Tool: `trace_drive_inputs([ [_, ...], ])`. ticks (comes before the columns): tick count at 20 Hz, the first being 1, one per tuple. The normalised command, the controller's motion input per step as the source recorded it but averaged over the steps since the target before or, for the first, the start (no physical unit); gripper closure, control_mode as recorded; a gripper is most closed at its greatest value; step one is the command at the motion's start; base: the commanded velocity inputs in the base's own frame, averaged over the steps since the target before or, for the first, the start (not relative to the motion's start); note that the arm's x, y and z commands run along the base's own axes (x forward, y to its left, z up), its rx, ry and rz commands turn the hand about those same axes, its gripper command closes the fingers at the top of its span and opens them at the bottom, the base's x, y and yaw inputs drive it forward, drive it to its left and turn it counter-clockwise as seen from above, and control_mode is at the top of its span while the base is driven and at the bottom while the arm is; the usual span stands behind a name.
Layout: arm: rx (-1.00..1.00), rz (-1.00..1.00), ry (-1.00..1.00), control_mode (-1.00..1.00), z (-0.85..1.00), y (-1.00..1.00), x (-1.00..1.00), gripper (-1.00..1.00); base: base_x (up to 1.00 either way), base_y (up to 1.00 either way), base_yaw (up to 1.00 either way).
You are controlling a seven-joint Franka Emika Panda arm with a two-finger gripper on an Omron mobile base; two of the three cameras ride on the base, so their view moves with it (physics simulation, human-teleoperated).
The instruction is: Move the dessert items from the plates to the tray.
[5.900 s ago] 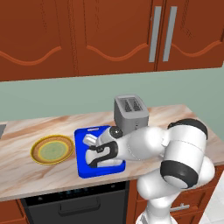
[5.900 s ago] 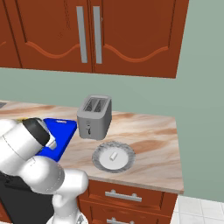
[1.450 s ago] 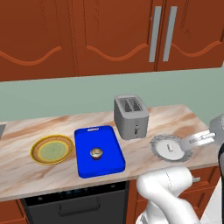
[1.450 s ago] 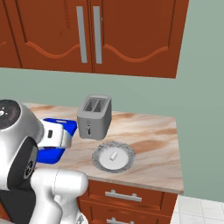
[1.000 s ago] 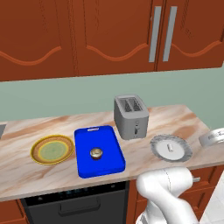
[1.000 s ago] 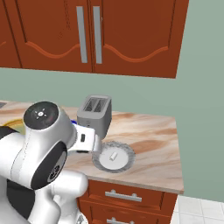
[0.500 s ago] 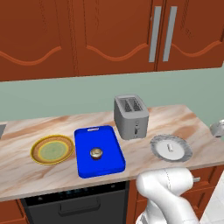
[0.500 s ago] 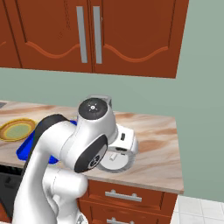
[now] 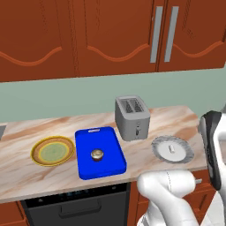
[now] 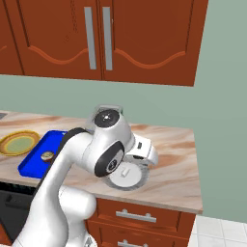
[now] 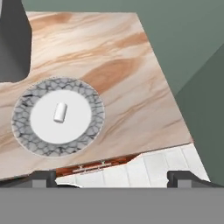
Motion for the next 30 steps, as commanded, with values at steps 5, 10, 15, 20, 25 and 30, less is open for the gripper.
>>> trace_drive_inputs([
  [5,0.02,0.0,0.04,-1.0,-0.37,-0.39,0.55,-1.0,0.0,0.0,0.0],
  [10,0.06,0.0,0.06,-1.0,-0.32,-0.34,0.45,-1.0,0.0,0.0,0.0],
  [15,0.06,0.0,0.07,-1.0,-0.04,0.0,0.54,-1.0,0.0,0.0,0.0],
  [20,0.0,0.0,0.11,-1.0,0.0,0.0,0.39,-1.0,0.0,0.0,0.0],
  [25,0.0,0.0,0.03,-1.0,-0.11,0.02,0.07,-1.0,0.0,0.0,0.0],
  [30,0.01,0.0,0.0,-1.0,-0.4,0.23,0.06,-1.0,0.0,0.0,0.0],
])
